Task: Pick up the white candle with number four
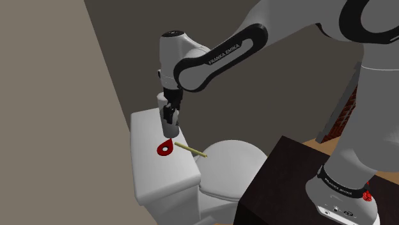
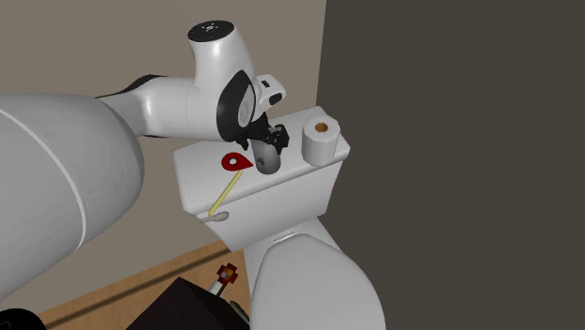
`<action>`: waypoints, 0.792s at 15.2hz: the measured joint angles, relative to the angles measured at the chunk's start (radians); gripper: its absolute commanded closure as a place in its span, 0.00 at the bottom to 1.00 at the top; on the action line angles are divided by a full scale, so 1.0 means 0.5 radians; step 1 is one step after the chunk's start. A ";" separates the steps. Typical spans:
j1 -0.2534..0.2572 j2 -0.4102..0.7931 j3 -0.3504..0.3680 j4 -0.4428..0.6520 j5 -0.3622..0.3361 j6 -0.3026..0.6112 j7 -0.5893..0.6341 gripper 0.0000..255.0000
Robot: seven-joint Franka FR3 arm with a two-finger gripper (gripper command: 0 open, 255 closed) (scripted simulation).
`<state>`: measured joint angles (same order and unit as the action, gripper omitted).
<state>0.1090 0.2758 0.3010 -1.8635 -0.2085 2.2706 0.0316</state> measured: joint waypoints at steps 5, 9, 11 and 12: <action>-0.001 -0.002 0.000 -0.011 -0.002 0.016 0.000 1.00; 0.000 0.002 0.000 -0.005 -0.003 0.016 0.000 1.00; 0.000 0.000 0.000 -0.008 -0.003 0.017 0.001 1.00; -0.001 -0.004 0.001 -0.006 0.001 0.006 -0.002 1.00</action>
<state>0.1084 0.2737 0.3013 -1.8664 -0.2082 2.2735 0.0308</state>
